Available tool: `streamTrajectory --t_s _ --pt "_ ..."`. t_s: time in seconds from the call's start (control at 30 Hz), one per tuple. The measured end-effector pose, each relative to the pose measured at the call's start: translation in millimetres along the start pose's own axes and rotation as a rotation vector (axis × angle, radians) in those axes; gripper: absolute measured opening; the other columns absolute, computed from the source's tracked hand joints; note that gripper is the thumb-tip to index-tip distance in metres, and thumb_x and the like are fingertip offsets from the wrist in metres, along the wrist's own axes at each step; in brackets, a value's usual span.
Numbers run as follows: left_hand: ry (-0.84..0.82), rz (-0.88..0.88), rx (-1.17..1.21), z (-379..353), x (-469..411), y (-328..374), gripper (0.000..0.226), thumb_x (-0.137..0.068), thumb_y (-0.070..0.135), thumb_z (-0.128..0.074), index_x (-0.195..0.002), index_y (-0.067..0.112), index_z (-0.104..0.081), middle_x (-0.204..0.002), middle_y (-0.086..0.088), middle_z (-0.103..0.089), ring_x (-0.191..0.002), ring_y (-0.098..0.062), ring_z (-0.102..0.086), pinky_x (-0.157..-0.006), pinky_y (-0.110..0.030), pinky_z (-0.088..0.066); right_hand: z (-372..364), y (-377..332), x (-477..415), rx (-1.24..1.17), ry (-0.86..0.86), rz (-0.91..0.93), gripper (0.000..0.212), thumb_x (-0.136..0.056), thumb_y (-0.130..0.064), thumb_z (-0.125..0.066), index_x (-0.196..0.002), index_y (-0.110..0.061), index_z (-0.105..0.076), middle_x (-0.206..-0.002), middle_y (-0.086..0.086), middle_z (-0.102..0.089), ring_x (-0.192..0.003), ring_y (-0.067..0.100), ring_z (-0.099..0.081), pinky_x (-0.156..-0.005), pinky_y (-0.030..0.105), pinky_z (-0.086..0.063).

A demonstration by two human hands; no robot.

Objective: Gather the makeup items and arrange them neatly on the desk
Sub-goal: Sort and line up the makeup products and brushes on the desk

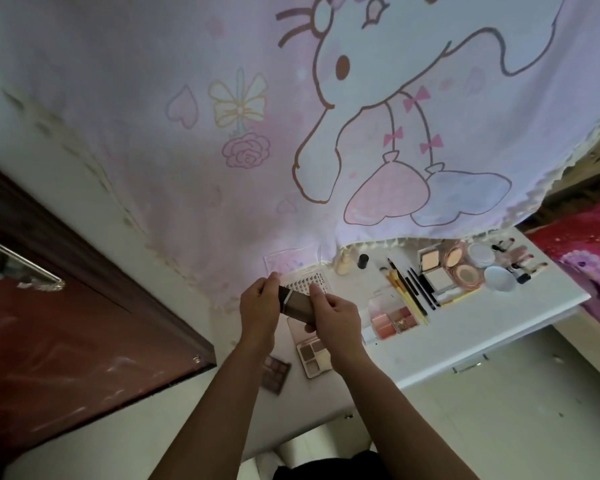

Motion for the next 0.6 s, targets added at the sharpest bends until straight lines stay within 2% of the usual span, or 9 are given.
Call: streamTrajectory --t_s 0.07,0.23,0.3,0.37,0.4,0.5,0.6 --pt "-0.012 0.074 0.016 -3 5 -4 0.036 -0.097 0.028 -0.054 -0.063 0.017 -0.049 -0.062 0.0 -0.049 -0.055 -0.014 -0.039 -0.047 -0.024 -0.029 8 -2 1 0.006 0.02 0.011 0.039 -0.097 -0.045 -0.056 -0.087 -0.014 -0.076 -0.069 0.007 -0.072 -0.051 0.017 -0.067 -0.054 0.026 -0.054" --pt "-0.076 0.078 0.022 -14 13 -4 0.034 -0.097 0.026 -0.056 -0.065 0.016 -0.052 -0.06 0.002 -0.051 -0.049 -0.011 -0.037 -0.042 -0.021 -0.026 19 2 6 -0.044 -0.025 -0.068 0.036 -0.096 -0.043 -0.059 -0.088 -0.012 -0.076 -0.066 0.01 -0.069 -0.047 0.012 -0.061 -0.043 0.018 -0.04" --pt "-0.018 0.189 0.127 0 3 -13 0.028 -0.094 0.027 -0.059 -0.069 0.017 -0.056 -0.063 0.0 -0.051 -0.049 -0.012 -0.036 -0.043 -0.021 -0.024 28 5 6 -0.066 -0.046 -0.139 0.035 -0.095 -0.041 -0.06 -0.089 -0.009 -0.074 -0.064 0.011 -0.067 -0.04 0.008 -0.053 -0.039 0.018 -0.037" --pt "0.086 0.333 0.332 32 -19 -23 0.022 -0.089 0.032 -0.065 -0.074 0.018 -0.058 -0.063 -0.001 -0.049 -0.046 -0.012 -0.034 -0.043 -0.022 -0.023 50 11 2 -0.115 -0.044 -0.258 0.038 -0.094 -0.041 -0.062 -0.094 -0.004 -0.069 -0.062 0.01 -0.062 -0.038 0.008 -0.043 -0.037 0.019 -0.033" --pt "0.131 0.34 0.341 51 -32 -24 0.022 -0.088 0.034 -0.067 -0.074 0.02 -0.058 -0.063 -0.002 -0.047 -0.045 -0.012 -0.032 -0.043 -0.022 -0.023 64 13 -2 -0.121 -0.025 -0.292 0.04 -0.094 -0.042 -0.062 -0.096 -0.002 -0.067 -0.061 0.01 -0.061 -0.039 0.009 -0.041 -0.037 0.02 -0.032" --pt "0.13 0.183 0.133 78 -52 -7 0.028 -0.092 0.037 -0.062 -0.075 0.017 -0.053 -0.071 -0.005 -0.041 -0.051 -0.015 -0.029 -0.045 -0.022 -0.024 88 17 -17 -0.087 0.077 -0.256 0.044 -0.095 -0.046 -0.059 -0.093 -0.003 -0.068 -0.061 0.011 -0.063 -0.042 0.011 -0.04 -0.04 0.022 -0.032" --pt "0.017 0.068 0.012 58 -44 8 0.035 -0.096 0.048 -0.052 -0.082 0.016 -0.054 -0.076 -0.003 -0.045 -0.063 -0.017 -0.037 -0.053 -0.027 -0.03 69 11 -15 -0.194 0.004 -0.203 0.052 -0.09 -0.055 -0.061 -0.094 -0.004 -0.069 -0.071 0.011 -0.069 -0.051 0.011 -0.048 -0.048 0.022 -0.041"
Point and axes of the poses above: each hand's wrist, its own x-axis away from the middle knuckle, its own z-axis out of the back of the hand, y = z × x, the point moved 5 cm from there along -x, towards the middle knuckle
